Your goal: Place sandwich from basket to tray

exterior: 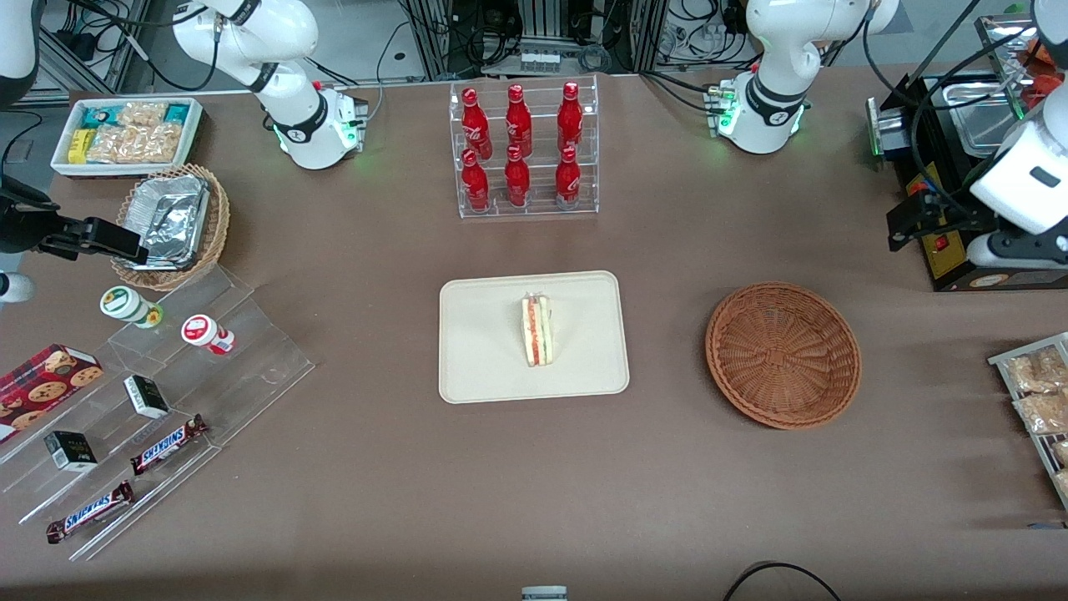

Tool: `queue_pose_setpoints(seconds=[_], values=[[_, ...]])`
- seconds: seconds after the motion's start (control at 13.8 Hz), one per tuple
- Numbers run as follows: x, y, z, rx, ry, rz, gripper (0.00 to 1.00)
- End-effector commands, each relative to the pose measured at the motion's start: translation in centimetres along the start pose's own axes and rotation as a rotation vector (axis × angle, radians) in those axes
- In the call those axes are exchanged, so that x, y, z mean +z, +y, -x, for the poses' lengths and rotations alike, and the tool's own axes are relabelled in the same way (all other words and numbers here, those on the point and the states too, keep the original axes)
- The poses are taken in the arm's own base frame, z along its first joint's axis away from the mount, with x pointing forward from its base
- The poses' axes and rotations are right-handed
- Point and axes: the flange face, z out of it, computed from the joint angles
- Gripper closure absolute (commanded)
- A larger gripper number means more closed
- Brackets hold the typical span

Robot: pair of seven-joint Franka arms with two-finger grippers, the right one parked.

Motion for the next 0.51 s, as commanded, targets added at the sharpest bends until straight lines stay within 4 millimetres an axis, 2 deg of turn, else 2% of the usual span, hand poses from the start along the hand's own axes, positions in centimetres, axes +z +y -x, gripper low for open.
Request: queue_pose_setpoints(seconds=[0.0,0.22,0.43], values=[[-0.3,0.5,1.3,0.013,-0.021,0.009,0.0],[-0.9,1.0,1.1,0.026,-0.006,0.007,0.0],[-1.0,0.0,1.1,0.009,-0.006,0.012,0.0]])
